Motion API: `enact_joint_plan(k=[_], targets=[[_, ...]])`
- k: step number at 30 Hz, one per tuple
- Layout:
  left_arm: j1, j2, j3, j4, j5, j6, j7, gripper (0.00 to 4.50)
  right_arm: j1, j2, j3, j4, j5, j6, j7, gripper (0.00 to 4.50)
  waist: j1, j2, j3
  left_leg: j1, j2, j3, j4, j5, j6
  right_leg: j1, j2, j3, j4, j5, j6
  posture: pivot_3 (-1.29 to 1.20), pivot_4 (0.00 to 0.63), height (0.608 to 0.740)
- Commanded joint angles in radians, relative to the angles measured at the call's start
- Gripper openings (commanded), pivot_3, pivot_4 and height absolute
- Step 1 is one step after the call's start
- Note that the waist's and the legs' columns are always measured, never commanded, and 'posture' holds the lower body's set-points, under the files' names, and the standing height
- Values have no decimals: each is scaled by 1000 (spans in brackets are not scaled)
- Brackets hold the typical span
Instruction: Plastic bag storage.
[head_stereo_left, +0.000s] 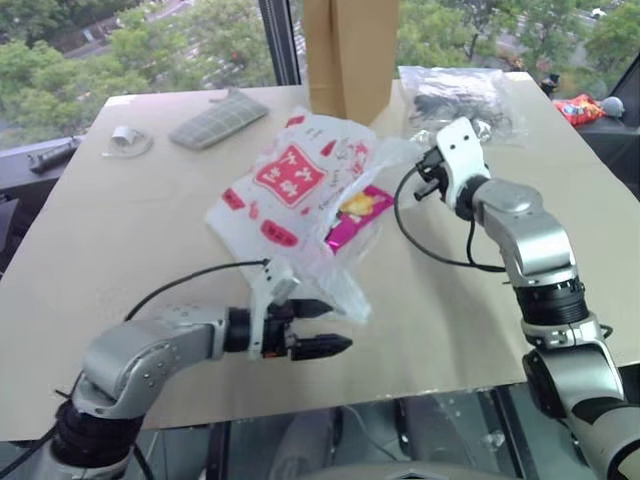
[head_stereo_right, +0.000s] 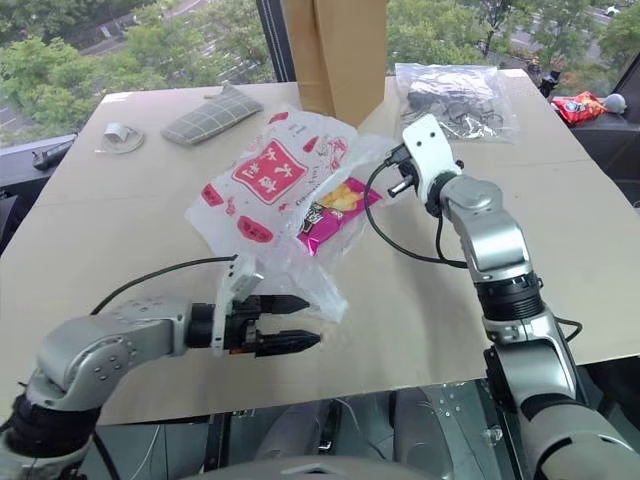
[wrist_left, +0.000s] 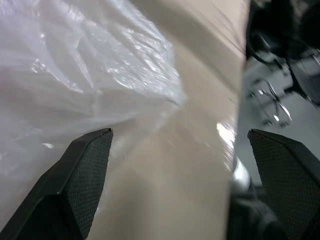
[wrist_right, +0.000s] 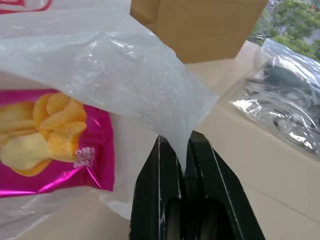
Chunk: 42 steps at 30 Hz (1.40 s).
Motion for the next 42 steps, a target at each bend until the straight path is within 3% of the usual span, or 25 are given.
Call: enact_joint_plan(k=[1, 5, 10, 14, 17, 20, 23, 29, 33, 37, 42], targets=[[-87, -109, -102, 67, 84, -63, 61, 4474, 0, -9, -15, -69, -8, 14, -21, 0, 2, 0, 0, 0, 0, 0, 0, 0, 0, 0, 0, 0, 0, 0, 0, 0, 150, 740], [-182, -230, -166, 171, 156, -120, 86, 4474, 22, -22, -24, -94, -13, 36, -37, 0, 6, 0, 0, -1, -1, 0, 2, 0, 0, 1, 0, 0, 0, 0, 0, 0, 150, 740], [-244, -266, -193, 247, 182, -163, 20, 2177, 43, -36, -56, -118, -6, 58, -57, 0, -2, 0, 0, -1, 0, 0, 2, 0, 0, 0, 0, 0, 0, 0, 0, 0, 150, 740], [-401, -266, 34, 320, -43, -72, -43, 185, -3, -33, -182, -111, 66, 86, -70, 0, 1, 0, 0, -2, 0, -1, 2, 0, 0, 0, 0, -1, 0, 0, 0, 0, 150, 740], [-685, -227, 272, 549, -225, -23, -14, 82, -124, -55, -304, -54, 139, 81, -80, 0, -1, 0, 0, -1, -1, -2, 4, 0, 0, 1, 0, -4, 1, 0, 0, 0, 150, 740], [-949, -188, 374, 832, -155, -162, 56, 82, -298, -89, -355, 4, 168, 33, -95, 0, -3, -2, 7, -4, -1, -3, 5, 0, 0, 0, 0, -4, 1, 0, 0, 0, 150, 740], [-1111, -177, 396, 1018, -76, -286, 81, 82, -443, -126, -362, 76, 173, -2, -96, 0, -6, -1, 7, -5, -1, -2, 4, 1, -1, -2, 0, -4, 0, 1, 0, 0, 150, 740], [-1250, -177, 375, 1175, 22, -389, 15, 82, -563, -216, -329, 131, 164, -24, -63, 0, -4, -2, 5, -5, -1, -2, -6, 1, -1, -1, -2, -7, -14, 1, 0, 0, 150, 740], [-1174, -199, 314, 1075, 67, -370, -18, 82, -451, -258, -321, -57, 193, 89, -51, 0, -5, -2, 5, -16, -1, -3, -6, 1, 0, -13, -3, -9, -13, 1, 0, 0, 150, 740], [-915, -252, 224, 742, 108, -355, 43, 82, -148, -222, -359, -411, 242, 287, -102, 0, -8, -1, 4, -22, -1, -4, -1, 0, 1, -20, -10, -12, -1, 1, 0, 0, 150, 740], [-517, -282, 111, 350, 199, -406, 117, 82, 322, -286, -260, -748, 180, 307, -110, 0, -6, -1, 4, -25, -3, 0, 1, -1, 2, -24, -11, -9, 0, 1, 0, 0, 150, 740]])
